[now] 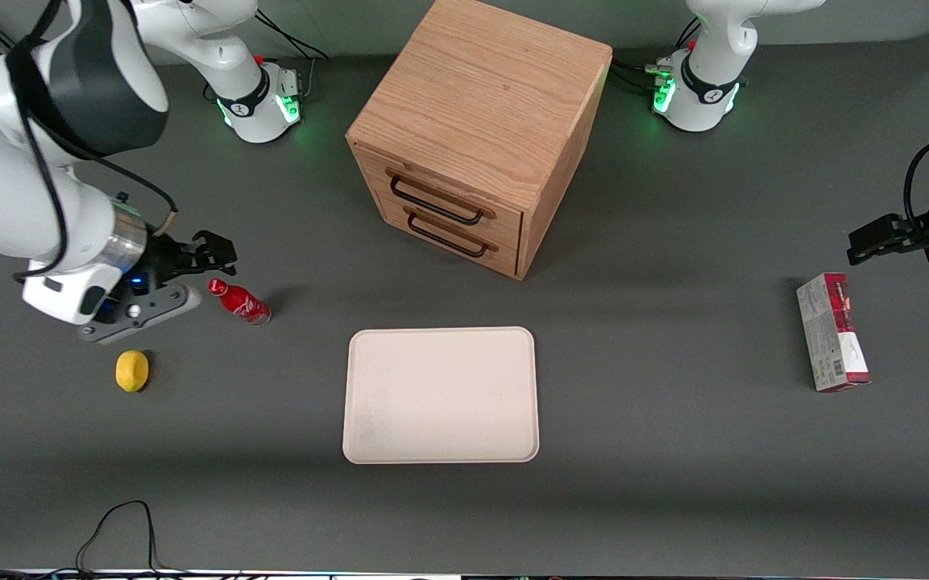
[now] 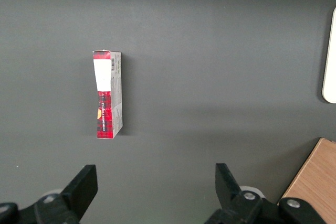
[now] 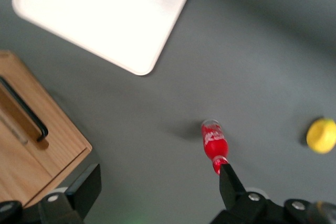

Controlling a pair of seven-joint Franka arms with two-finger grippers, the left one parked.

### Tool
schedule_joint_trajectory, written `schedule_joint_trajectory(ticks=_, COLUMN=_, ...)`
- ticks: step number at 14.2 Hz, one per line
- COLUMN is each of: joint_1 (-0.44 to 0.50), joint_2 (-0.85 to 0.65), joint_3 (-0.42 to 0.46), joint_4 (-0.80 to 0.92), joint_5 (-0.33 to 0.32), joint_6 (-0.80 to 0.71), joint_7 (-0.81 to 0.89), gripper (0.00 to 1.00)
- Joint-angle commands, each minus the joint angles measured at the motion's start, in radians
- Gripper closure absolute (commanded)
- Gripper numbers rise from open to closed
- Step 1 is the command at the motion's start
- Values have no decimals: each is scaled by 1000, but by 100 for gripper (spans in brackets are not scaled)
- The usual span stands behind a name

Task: Open upper drawer
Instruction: 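Move the right gripper toward the cabinet's upper drawer handle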

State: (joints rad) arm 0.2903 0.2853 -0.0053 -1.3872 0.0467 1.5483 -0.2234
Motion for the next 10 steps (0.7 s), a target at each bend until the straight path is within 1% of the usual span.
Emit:
schedule_joint_trajectory(ticks=1, joint_1=51, joint_2=72, joint_3=-8, joint_4=74, joint_5=25, joint_6=4, joint_7=-89, gripper=0)
schedule_joint_trajectory(ticks=3, joint_1=81, joint_2=97, joint_3=-5, joint_4=82, joint_5=73, joint_6=6, joint_7=-87, gripper=0)
schedule_joint_trajectory(ticks=5, joint_1=133, joint_2=120, joint_3=-2, joint_4=85, joint_5=74, joint_6=18, joint_7=-68, gripper=0)
schedule_joint_trajectory(ticks=7, joint_1=176, joint_2=138, joint_3=-2, joint_4=85, joint_5=77, joint_6=55, joint_7=-15, gripper=0)
schedule_joint_trajectory(ticks=8, joint_1=190, joint_2=150, joint_3=-1, joint_4=85, joint_5=90, joint_6=65, joint_7=16, gripper=0)
schedule_joint_trajectory(ticks=10, joint_1=228, joint_2=160, joint_3=-1, joint_4=83, joint_5=122, joint_6=73, joint_7=24, gripper=0)
